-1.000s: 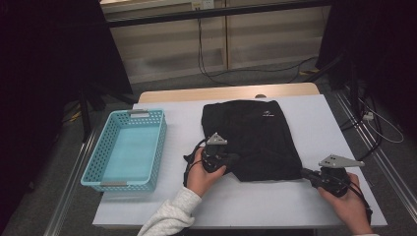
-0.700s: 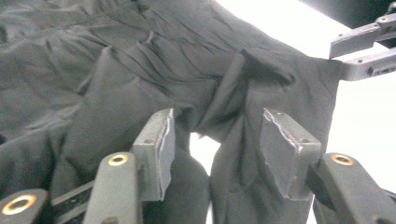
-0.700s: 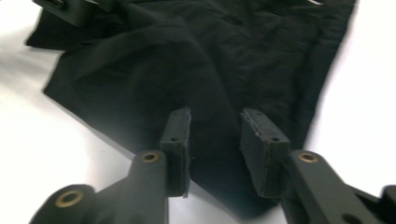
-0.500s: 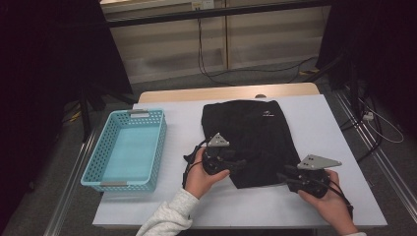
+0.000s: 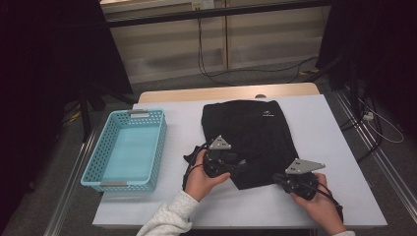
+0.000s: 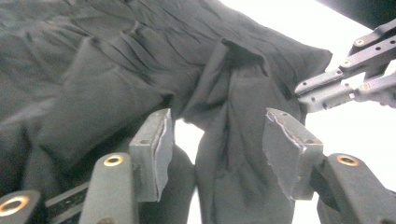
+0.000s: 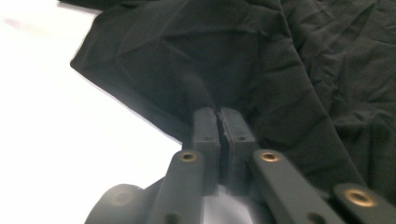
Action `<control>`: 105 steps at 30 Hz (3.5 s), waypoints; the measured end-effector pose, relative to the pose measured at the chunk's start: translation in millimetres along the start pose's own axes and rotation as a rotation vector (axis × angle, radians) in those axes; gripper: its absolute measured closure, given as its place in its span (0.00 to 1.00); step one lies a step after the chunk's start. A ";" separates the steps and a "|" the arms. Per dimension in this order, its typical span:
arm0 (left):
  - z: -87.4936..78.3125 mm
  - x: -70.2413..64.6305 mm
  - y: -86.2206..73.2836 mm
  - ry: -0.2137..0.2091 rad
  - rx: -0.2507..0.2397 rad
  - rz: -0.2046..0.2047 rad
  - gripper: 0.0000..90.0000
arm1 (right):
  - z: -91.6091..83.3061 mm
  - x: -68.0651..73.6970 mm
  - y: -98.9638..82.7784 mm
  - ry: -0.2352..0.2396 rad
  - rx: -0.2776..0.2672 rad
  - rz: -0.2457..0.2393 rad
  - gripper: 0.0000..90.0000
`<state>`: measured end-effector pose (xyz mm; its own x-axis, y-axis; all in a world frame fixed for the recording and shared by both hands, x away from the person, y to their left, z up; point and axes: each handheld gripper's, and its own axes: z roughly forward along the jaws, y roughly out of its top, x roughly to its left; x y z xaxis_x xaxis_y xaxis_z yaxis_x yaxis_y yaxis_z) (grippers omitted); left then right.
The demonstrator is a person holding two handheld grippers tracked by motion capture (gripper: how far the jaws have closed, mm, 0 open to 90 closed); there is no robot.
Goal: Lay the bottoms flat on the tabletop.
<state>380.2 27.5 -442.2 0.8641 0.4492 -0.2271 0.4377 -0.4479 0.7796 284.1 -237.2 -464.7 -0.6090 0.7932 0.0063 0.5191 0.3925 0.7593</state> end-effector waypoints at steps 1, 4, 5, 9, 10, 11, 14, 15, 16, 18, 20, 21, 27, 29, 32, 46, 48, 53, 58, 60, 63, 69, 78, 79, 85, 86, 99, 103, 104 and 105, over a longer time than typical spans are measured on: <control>1.9 -1.6 -0.9 -0.001 0.004 0.004 0.50 | -1.9 -1.4 -0.1 -0.006 -0.006 0.002 0.98; 8.9 -6.7 -3.2 -0.021 0.021 0.010 0.50 | -9.8 -5.4 3.1 -0.014 -0.036 0.023 1.00; 10.2 -7.5 -3.5 -0.022 0.024 0.012 0.50 | -13.2 -7.1 4.9 -0.015 -0.058 0.032 1.00; 16.8 -8.7 -6.0 -0.015 0.041 0.015 0.53 | -20.1 -12.7 10.0 -0.025 -0.093 0.052 1.00; 18.2 -8.7 -6.8 -0.008 0.050 0.021 0.54 | -21.0 -15.3 10.8 -0.029 -0.101 0.062 1.00; 19.5 -8.5 -7.7 -0.008 0.061 0.021 0.58 | -21.4 -18.1 11.1 -0.033 -0.109 0.077 1.00; 23.7 -8.4 -10.6 -0.019 0.084 0.014 0.68 | -19.9 -24.4 10.9 -0.047 -0.124 0.100 1.00; 25.4 -8.4 -11.9 -0.024 0.100 0.010 0.70 | -18.2 -25.0 11.4 -0.051 -0.120 0.093 1.00; 25.9 -8.6 -12.6 -0.023 0.093 0.012 0.75 | -15.5 -25.3 12.3 -0.058 -0.112 0.088 1.00; 25.7 -8.6 -12.1 -0.031 0.108 0.008 0.88 | -11.5 -26.2 13.9 -0.077 -0.100 0.083 1.00; 26.1 -9.4 -11.4 -0.055 0.129 -0.013 0.95 | -8.4 -27.4 14.6 -0.085 -0.094 0.076 1.00; 26.2 -10.7 -11.2 -0.055 0.131 -0.018 0.96 | -7.5 -27.8 14.2 -0.091 -0.094 0.077 1.00; 7.5 -7.9 2.0 -0.066 0.065 -0.056 0.98 | -10.7 -34.6 6.3 -0.116 -0.120 0.121 1.00; -0.7 -4.0 5.9 -0.055 0.025 -0.064 0.98 | -12.5 -33.8 8.2 -0.116 -0.142 0.118 1.00; -6.3 2.7 7.0 -0.048 0.001 -0.086 0.98 | -10.2 -30.4 12.7 -0.103 -0.166 0.106 1.00; -9.3 14.6 10.5 -0.036 -0.028 -0.120 0.98 | 5.9 -21.4 26.5 -0.168 -0.133 0.074 0.79; -9.0 13.8 10.6 -0.030 -0.029 -0.114 0.98 | -2.9 -20.1 24.6 -0.182 -0.128 0.068 0.74; -9.3 12.8 11.4 -0.020 -0.023 -0.112 0.98 | -18.2 -16.1 14.9 -0.182 -0.133 0.087 0.71; -8.5 14.0 10.0 -0.002 -0.020 -0.119 0.98 | -24.6 -5.2 3.1 -0.146 -0.092 0.071 0.72; -8.6 14.9 9.4 -0.012 -0.014 -0.120 0.98 | -23.4 -0.8 1.7 -0.118 -0.089 0.066 0.72; -8.2 13.6 9.8 -0.012 -0.020 -0.125 0.98 | -12.4 3.9 5.1 -0.094 -0.076 0.045 0.70; -8.5 13.9 8.9 -0.021 -0.019 -0.123 0.98 | 22.1 4.7 13.9 -0.075 -0.033 0.040 0.67; -13.7 17.9 7.4 -0.012 -0.026 -0.154 0.98 | 14.9 1.5 17.4 -0.072 -0.042 0.045 1.00; -14.4 17.6 7.8 -0.012 -0.032 -0.160 0.98 | 10.3 1.2 18.4 -0.071 -0.048 0.045 1.00; -17.3 18.1 10.8 -0.013 -0.048 -0.157 0.98 | -13.0 -4.1 18.4 -0.075 -0.100 0.073 1.00; -17.5 18.8 10.5 -0.009 -0.048 -0.160 0.98 | -13.4 -4.0 17.2 -0.094 -0.096 0.065 1.00; -16.6 22.4 7.2 0.007 -0.044 -0.172 0.98 | 15.7 12.5 23.7 -0.073 -0.047 -0.016 0.55; -15.4 25.6 2.7 0.014 -0.036 -0.176 0.98 | 34.5 17.3 26.9 -0.085 0.013 -0.038 0.50; -15.1 26.2 1.3 0.018 -0.037 -0.179 0.98 | 38.1 16.8 26.1 -0.090 -0.010 -0.016 0.55; -14.9 26.7 0.4 0.019 -0.032 -0.182 0.98 | 39.4 15.4 27.1 -0.086 -0.006 -0.007 0.58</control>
<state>399.8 50.8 -439.2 0.7667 0.5348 -0.3552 0.5776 -0.3332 0.7452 312.4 -196.0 -469.6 -0.5581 0.8279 -0.0547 0.5112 0.3950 0.7633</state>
